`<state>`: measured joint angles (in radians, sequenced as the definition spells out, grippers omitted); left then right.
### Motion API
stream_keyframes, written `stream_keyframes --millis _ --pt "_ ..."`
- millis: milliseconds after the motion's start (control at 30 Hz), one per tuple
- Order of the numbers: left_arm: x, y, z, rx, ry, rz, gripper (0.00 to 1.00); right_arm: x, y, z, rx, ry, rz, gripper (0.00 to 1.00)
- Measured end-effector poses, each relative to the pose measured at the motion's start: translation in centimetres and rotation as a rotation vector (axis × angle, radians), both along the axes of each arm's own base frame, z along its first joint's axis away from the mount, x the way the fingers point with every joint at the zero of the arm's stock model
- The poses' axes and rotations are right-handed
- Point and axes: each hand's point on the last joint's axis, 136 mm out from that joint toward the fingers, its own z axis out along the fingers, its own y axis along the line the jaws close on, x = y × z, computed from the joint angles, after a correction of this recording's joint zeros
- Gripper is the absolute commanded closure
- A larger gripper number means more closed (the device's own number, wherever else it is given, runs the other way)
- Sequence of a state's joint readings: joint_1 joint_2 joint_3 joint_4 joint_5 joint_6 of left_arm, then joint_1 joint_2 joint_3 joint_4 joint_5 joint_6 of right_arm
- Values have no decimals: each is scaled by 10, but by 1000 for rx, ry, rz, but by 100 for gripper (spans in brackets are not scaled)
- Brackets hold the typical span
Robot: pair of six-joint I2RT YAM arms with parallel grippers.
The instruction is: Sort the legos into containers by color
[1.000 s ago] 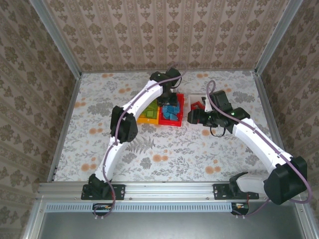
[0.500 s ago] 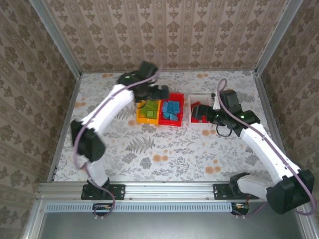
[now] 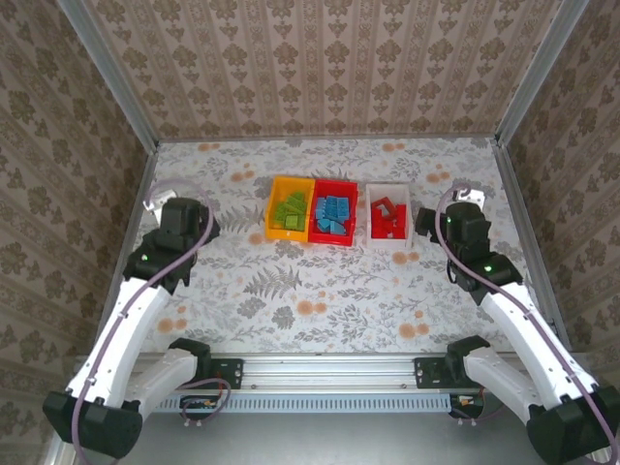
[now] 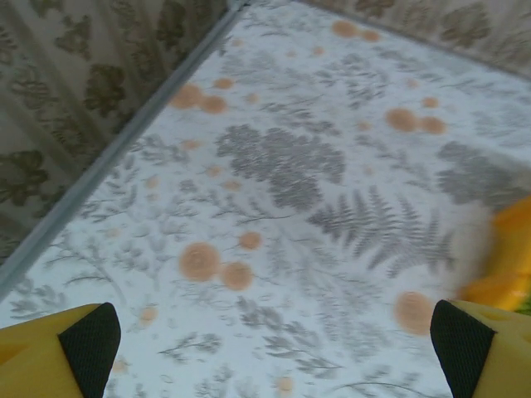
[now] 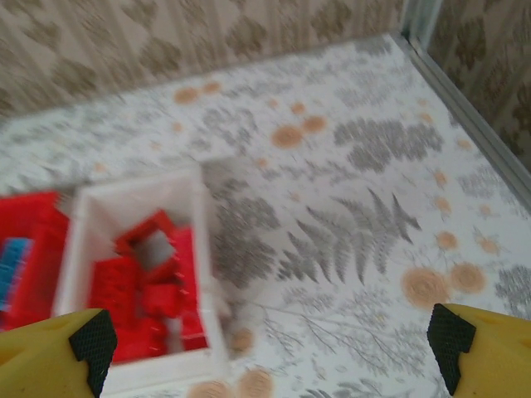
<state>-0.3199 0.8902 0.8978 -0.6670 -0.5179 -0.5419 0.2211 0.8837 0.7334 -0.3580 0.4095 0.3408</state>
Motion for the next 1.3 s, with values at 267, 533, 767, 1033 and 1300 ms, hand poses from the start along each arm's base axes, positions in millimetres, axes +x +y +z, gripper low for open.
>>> stream_keyframes --millis 267,533,767,1033,1300 --pt "10 21 -81 292 56 -81 0 18 -22 -79 -68 88 -61 0" --pt "68 33 -129 300 85 -120 0 68 -31 -119 -88 65 -18 0" --pt "105 34 -156 261 29 -158 0 90 -34 -122 -66 -39 67 0" --pt "97 19 -164 258 -124 -245 0 61 -31 -144 -68 -120 87 0" --pt "111 20 -148 235 -189 -259 0 87 -21 -112 -105 -200 94 0"
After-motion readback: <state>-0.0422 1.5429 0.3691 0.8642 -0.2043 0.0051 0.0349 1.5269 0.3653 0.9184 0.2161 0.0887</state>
